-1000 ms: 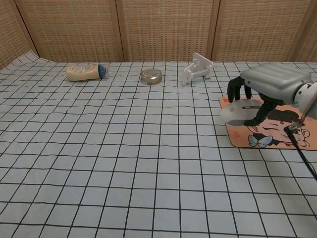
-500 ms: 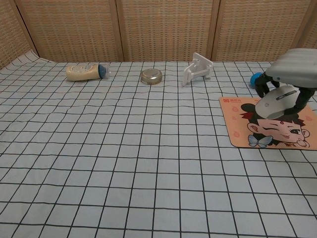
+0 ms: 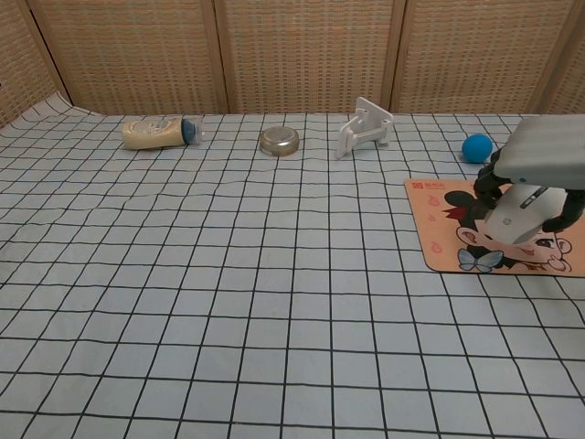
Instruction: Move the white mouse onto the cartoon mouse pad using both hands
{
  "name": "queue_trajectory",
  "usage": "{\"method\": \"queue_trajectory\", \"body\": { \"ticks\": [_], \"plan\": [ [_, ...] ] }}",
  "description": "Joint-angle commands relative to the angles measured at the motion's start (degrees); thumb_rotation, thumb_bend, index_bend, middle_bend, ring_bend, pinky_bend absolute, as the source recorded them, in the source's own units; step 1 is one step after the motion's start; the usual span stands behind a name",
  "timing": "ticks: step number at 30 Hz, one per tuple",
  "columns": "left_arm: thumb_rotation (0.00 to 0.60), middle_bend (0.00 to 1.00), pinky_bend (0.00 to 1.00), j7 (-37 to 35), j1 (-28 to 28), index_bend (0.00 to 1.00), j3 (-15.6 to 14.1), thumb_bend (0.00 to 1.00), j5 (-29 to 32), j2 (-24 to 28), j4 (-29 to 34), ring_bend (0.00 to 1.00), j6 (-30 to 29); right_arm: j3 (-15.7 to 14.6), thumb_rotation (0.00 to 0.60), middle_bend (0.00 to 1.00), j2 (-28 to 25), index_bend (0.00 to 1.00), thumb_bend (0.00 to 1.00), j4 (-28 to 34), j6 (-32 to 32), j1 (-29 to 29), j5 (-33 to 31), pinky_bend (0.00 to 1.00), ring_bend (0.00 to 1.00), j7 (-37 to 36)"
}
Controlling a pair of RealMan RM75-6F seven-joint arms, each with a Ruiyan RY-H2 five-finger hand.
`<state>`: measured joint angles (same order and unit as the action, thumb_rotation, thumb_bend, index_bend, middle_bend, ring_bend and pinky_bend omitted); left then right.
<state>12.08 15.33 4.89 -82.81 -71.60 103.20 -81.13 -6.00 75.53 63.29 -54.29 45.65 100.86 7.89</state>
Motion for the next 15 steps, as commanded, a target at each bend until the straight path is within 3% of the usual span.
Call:
{"method": "queue_trajectory", "body": {
  "ticks": [1,15],
  "plan": [
    [0.6,0.0,0.0,-0.11,-0.02,0.15,-0.07,0.23,-0.24,-0.08,-0.07,0.0,0.03,-1.44,0.6,0.52,1.01,0.68,0.4,-2.27,-0.42,1.24,2.93,0.59,0.5,0.23],
    [0.6,0.0,0.0,-0.54,-0.14,0.15,0.14,0.23,-0.38,0.02,-0.06,0.0,0.13,-2.93,0.6,0.51,2.79,0.68,0.4,-5.13,-0.05,3.34,6.63,0.57,0.49,3.12]
  ]
}}
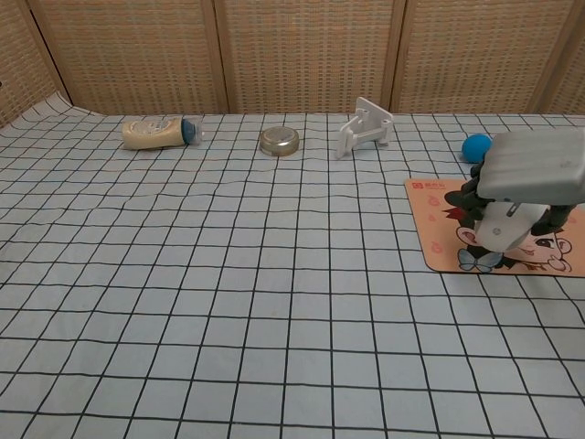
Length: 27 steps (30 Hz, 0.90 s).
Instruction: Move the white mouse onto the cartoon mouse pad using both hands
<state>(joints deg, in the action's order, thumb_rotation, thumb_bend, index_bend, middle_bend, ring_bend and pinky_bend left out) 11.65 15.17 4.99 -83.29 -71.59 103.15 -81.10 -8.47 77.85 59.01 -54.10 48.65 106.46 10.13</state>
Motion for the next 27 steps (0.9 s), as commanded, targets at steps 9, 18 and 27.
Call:
{"method": "queue_trajectory", "body": {
  "ticks": [9,18,27],
  "plan": [
    [0.6,0.0,0.0,-0.1,0.04,0.15,0.07,0.23,0.3,-0.22,-0.07,0.0,0.53,-0.44,0.6,0.45,1.83,0.64,0.4,-3.6,-2.11,0.79,2.36,0.36,0.41,2.88],
    [0.6,0.0,0.0,-0.38,-0.01,0.16,0.21,0.23,0.55,-0.19,0.05,0.0,0.71,-0.16,0.6,0.35,2.93,0.58,0.36,-5.2,-3.16,0.38,2.12,0.15,0.29,4.81],
    [0.6,0.0,0.0,-0.6,0.04,0.16,0.23,0.23,0.91,0.03,0.29,0.0,1.23,0.01,0.6,0.25,3.03,0.55,0.31,-5.86,-1.89,-0.52,0.63,0.03,0.18,8.32]
  ]
}}
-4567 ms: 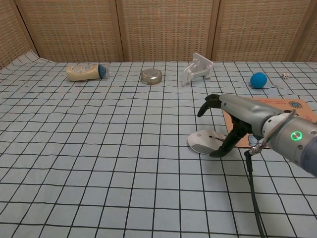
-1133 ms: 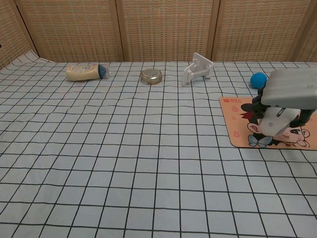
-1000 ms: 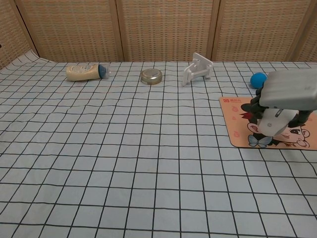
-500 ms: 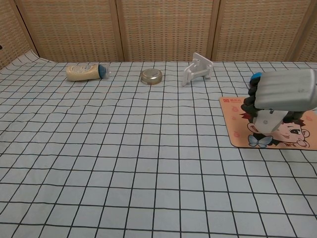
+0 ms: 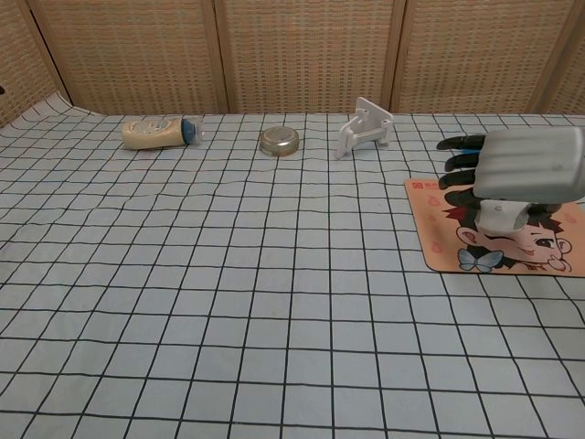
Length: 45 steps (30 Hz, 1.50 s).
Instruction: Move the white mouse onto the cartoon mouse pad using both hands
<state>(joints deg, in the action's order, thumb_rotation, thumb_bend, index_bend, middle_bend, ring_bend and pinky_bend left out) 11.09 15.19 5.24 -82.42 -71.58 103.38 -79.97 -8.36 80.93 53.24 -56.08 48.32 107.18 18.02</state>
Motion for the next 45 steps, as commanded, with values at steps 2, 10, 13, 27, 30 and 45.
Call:
{"method": "queue_trajectory", "body": {
  "ticks": [2,10,13,27,30,45],
  "plan": [
    [0.6,0.0,0.0,-0.13,0.03,0.16,-0.07,0.23,0.04,0.07,0.13,0.0,0.22,-0.29,0.6,0.24,-0.1,0.55,0.31,-0.06,-0.07,-0.28,0.05,0.02,0.17,0.55],
    [0.6,0.0,0.0,-0.23,0.02,0.16,-0.1,0.23,0.0,0.16,0.26,0.0,0.34,-0.28,0.6,0.22,-0.22,0.54,0.31,0.72,-0.58,-1.01,-0.46,0.01,0.14,1.49],
    [0.6,0.0,0.0,-0.41,0.02,0.16,-0.08,0.23,0.02,0.23,0.26,0.0,0.39,-0.18,0.6,0.19,-0.67,0.54,0.31,1.71,-0.2,-1.31,-0.95,0.0,0.1,2.57],
    [0.6,0.0,0.0,-1.17,-0.12,0.16,0.98,0.23,1.15,0.8,-0.26,0.0,-0.09,4.72,0.6,0.14,-5.4,0.42,0.29,12.79,-11.46,-9.78,-8.48,0.0,0.07,2.77],
    [0.6,0.0,0.0,-0.25,-0.19,0.14,1.02,0.23,1.29,0.69,-0.78,0.0,-0.31,6.35,0.6,0.11,-5.01,0.36,0.29,14.49,-15.9,-13.11,-11.3,0.0,0.05,-0.94],
    [0.6,0.0,0.0,3.34,-1.48,0.02,-1.35,0.22,2.26,0.63,-4.14,0.0,0.35,9.82,0.6,0.0,-3.53,0.06,0.18,20.06,-27.44,-27.13,-22.31,0.0,0.0,-21.9]
  ]
}}
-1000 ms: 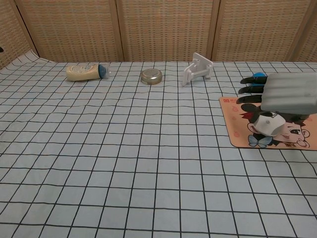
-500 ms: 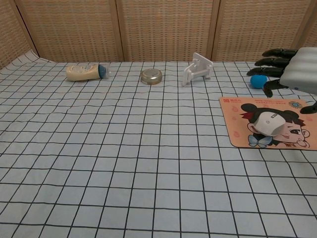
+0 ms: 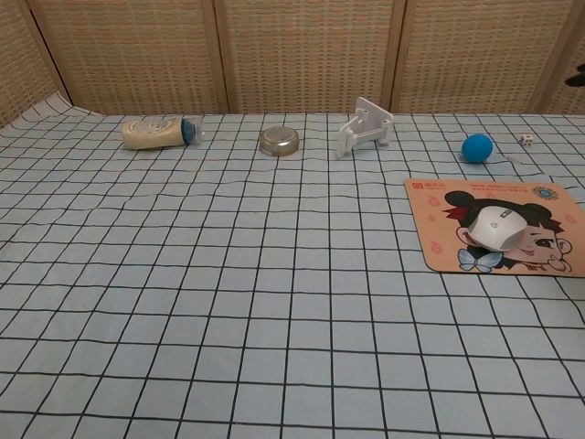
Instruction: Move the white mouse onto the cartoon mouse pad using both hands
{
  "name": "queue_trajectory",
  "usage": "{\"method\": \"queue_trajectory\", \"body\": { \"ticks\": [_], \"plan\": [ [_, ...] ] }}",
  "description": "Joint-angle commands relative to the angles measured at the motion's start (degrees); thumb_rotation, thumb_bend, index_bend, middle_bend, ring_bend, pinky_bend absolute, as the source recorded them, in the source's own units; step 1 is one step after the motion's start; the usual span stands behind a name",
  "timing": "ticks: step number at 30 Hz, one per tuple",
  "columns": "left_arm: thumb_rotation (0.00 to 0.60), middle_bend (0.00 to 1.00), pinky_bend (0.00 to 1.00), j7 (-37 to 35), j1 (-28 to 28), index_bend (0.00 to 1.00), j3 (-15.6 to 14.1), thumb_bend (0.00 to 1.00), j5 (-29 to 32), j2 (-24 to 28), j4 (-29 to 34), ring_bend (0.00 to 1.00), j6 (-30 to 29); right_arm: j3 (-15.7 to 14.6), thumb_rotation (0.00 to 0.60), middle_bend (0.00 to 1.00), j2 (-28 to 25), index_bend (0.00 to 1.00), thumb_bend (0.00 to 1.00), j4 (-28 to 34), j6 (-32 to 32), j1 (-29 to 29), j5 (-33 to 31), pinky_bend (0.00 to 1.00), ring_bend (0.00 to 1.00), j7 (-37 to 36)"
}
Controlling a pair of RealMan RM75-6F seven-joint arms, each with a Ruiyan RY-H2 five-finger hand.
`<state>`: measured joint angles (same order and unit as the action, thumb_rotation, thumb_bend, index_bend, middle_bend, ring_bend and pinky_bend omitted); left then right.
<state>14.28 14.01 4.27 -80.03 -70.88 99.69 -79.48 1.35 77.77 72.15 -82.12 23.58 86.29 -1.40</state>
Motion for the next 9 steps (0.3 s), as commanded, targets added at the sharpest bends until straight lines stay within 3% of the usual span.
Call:
{"method": "queue_trajectory", "body": {
  "ticks": [1,4,9],
  "plan": [
    [0.6,0.0,0.0,0.15,-0.46,0.01,-0.55,0.2,-0.23,-0.08,-0.68,0.0,-0.24,0.12,0.6,0.0,-0.48,0.05,0.18,1.24,-1.9,-2.94,-1.55,0.0,0.0,-2.82],
    [0.6,0.0,0.0,0.22,-1.06,0.0,-1.1,0.14,-0.54,-0.09,-1.79,0.0,-0.73,0.38,0.6,0.0,-0.84,0.03,0.18,2.43,-3.64,-4.76,-1.87,0.0,0.0,-4.87],
    [0.6,0.0,0.0,0.61,-1.85,0.0,-1.05,0.12,0.02,-0.37,-3.68,0.0,-1.51,0.8,0.6,0.0,-1.99,0.0,0.17,5.62,-4.89,-7.25,-2.4,0.0,0.0,-8.71]
  ]
}}
